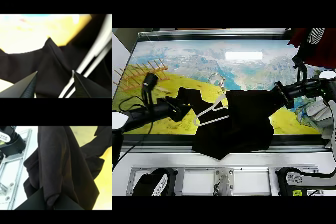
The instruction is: Fold the clothes and pants, and hang the long-sleeved shirts on hangers.
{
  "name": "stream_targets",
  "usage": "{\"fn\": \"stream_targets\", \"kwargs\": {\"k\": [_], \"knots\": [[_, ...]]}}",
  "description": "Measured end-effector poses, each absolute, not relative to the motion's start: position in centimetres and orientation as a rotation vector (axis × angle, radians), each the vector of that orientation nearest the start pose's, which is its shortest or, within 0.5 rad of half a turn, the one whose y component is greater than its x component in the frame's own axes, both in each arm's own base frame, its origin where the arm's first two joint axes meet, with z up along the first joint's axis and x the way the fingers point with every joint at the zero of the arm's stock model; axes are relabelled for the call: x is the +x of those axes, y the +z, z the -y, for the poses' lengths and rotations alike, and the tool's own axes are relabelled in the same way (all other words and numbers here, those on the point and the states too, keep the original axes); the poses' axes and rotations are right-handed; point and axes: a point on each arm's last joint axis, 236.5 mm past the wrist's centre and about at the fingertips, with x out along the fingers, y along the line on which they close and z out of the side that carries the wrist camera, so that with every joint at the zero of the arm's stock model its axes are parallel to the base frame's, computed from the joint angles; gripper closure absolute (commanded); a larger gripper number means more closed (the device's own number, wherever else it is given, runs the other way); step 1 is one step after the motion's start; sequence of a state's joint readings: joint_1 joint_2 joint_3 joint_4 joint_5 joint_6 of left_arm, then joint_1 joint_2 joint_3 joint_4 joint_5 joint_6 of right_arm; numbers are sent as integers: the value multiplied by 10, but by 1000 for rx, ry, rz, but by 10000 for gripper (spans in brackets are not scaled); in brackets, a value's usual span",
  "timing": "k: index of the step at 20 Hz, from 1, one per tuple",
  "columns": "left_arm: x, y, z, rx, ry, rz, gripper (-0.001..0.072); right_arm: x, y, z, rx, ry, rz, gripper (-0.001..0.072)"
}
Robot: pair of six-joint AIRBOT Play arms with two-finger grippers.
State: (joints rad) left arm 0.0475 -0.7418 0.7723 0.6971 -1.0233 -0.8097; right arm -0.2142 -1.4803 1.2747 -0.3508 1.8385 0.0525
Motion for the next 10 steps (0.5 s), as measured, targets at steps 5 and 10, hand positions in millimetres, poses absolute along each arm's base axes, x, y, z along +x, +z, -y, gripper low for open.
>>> {"fn": "stream_targets", "kwargs": {"k": [5,10], "knots": [[287,112,164,-282,-646,-858,249,334,150,-153,72,1604,-423,697],[261,84,225,-445,-593,-993,270,343,156,-155,89,1574,-387,697]]}}
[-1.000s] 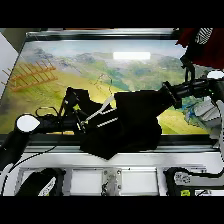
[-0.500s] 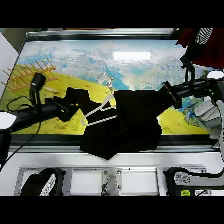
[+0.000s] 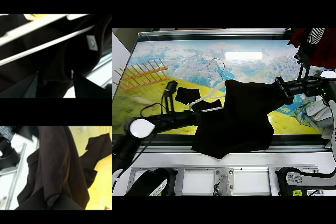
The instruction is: Fold the clothes and pants, and hang the long-sleeved shirts on hangers.
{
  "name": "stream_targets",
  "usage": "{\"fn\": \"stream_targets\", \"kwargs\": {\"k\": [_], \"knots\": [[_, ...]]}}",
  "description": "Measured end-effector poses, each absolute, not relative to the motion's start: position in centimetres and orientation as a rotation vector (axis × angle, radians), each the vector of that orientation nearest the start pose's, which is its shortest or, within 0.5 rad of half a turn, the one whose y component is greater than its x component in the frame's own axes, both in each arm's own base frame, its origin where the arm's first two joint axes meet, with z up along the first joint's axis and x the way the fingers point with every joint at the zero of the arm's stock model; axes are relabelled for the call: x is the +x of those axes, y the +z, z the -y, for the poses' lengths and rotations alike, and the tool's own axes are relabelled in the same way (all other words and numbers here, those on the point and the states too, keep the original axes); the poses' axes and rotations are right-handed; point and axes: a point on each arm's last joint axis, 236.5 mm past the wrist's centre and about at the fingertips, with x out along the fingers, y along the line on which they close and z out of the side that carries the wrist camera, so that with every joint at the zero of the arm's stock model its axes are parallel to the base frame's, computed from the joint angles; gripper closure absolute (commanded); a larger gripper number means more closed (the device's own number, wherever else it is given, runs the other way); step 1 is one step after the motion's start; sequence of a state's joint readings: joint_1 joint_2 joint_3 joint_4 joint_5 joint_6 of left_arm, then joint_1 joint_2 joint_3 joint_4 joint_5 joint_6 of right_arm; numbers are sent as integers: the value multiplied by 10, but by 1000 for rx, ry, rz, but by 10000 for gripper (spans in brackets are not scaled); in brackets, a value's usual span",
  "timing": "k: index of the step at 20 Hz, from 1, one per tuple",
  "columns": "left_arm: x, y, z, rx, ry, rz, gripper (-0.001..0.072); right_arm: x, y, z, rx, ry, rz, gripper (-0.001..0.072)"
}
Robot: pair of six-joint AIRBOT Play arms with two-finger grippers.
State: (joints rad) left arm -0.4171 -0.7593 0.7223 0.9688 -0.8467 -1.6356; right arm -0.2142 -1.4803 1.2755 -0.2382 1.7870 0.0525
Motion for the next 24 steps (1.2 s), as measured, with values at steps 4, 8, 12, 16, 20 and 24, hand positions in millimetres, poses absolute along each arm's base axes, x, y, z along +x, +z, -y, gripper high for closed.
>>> {"fn": "stream_targets", "kwargs": {"k": [4,8,12,16,20,24], "knots": [[260,68,253,-502,-533,-1058,269,345,158,-155,93,1568,-379,697],[272,65,269,-524,-506,-1076,269,345,159,-156,96,1568,-373,697],[271,49,275,-520,-479,-1145,269,345,159,-156,96,1568,-373,697],[261,40,282,-513,-475,-1194,269,345,159,-156,96,1568,-374,697],[249,26,292,-491,-477,-1249,667,345,159,-156,96,1568,-373,697],[247,19,292,-490,-462,-1276,694,345,160,-156,99,1566,-378,697]]}}
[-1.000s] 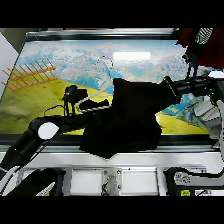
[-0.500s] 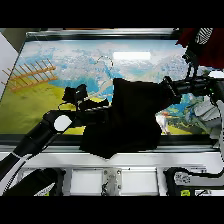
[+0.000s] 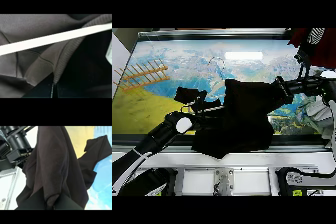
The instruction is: Fold the clothes and pants, and hang the long-sleeved shirts on hangers.
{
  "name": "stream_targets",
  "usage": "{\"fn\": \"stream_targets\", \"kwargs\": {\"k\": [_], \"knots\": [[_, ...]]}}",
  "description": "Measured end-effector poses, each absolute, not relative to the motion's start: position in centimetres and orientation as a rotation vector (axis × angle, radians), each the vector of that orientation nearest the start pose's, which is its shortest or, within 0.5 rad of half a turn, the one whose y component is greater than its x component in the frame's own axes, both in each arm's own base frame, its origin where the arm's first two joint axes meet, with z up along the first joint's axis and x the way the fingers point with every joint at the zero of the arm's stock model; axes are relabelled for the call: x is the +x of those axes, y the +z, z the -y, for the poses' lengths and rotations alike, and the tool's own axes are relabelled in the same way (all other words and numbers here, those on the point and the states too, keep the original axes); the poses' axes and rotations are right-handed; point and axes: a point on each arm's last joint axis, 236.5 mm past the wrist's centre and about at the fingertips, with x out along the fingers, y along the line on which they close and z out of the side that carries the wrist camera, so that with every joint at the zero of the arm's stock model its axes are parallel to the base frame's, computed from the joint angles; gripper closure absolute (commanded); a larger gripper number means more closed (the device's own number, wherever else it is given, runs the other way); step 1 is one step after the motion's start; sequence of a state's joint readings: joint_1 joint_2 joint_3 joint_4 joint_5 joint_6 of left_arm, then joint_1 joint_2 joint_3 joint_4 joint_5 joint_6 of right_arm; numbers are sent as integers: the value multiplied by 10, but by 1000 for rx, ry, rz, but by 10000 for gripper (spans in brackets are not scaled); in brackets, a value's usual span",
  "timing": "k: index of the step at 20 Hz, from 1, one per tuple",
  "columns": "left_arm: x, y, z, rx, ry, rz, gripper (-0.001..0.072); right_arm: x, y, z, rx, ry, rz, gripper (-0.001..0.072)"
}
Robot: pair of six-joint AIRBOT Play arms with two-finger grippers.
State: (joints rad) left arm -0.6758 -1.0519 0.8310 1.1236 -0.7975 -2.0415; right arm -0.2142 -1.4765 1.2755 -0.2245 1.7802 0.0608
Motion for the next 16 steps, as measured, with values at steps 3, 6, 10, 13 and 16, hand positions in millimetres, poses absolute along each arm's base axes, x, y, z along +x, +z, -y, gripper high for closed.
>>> {"fn": "stream_targets", "kwargs": {"k": [3,6,10,13,16], "knots": [[254,29,270,-500,-427,-1261,694,347,170,-157,126,1543,-376,698],[264,43,236,-497,-375,-1228,694,354,196,-162,143,1487,-313,698],[276,57,199,-504,-320,-1174,694,352,225,-177,146,1446,-269,699],[289,61,169,-513,-263,-1138,694,346,238,-187,150,1439,-260,699],[297,60,147,-503,-227,-1123,694,345,249,-193,173,1429,-248,699]]}}
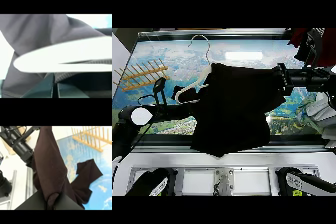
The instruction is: Fold the clothes and pants, and hang the long-sleeved shirts on hangers.
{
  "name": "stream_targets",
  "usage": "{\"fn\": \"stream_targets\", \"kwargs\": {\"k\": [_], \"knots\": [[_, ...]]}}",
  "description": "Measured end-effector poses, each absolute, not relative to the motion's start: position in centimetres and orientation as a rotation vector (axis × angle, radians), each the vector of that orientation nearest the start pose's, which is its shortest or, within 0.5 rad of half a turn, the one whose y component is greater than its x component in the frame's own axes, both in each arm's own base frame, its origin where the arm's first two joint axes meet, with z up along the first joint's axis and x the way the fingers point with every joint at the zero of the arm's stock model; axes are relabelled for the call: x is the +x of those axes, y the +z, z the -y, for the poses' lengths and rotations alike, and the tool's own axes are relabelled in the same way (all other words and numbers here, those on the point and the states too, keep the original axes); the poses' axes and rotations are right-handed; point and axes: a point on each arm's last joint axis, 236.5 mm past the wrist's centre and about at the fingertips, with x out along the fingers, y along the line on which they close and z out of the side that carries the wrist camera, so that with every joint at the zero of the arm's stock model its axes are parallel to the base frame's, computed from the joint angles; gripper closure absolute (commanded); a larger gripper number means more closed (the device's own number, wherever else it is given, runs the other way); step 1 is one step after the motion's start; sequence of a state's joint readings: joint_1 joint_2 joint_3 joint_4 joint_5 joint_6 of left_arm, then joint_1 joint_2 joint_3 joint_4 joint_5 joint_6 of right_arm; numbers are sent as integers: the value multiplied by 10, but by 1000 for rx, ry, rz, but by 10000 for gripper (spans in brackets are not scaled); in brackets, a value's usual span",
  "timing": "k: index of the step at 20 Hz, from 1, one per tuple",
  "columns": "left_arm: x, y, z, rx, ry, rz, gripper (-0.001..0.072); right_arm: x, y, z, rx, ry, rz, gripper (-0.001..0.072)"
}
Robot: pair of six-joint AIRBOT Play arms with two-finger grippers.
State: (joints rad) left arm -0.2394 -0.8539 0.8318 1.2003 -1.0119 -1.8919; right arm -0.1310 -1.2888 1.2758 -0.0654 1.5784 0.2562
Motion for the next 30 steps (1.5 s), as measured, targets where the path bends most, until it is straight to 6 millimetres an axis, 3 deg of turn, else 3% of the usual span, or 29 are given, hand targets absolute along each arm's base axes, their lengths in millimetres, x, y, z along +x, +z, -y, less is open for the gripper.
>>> {"fn": "stream_targets", "kwargs": {"k": [8,13,18,23,27,30], "knots": [[314,43,112,-493,-154,-1137,694,342,263,-201,220,1428,-237,699],[330,58,80,-479,-110,-1082,694,341,252,-201,192,1419,-283,699],[346,97,65,-455,-110,-999,694,342,241,-200,156,1413,-300,700],[352,163,65,-395,-164,-907,695,338,216,-202,243,1414,-290,700],[350,224,87,-321,-257,-813,695,341,205,-210,361,1384,-220,700],[349,253,110,-246,-327,-782,695,337,204,-227,391,1397,-194,700]]}}
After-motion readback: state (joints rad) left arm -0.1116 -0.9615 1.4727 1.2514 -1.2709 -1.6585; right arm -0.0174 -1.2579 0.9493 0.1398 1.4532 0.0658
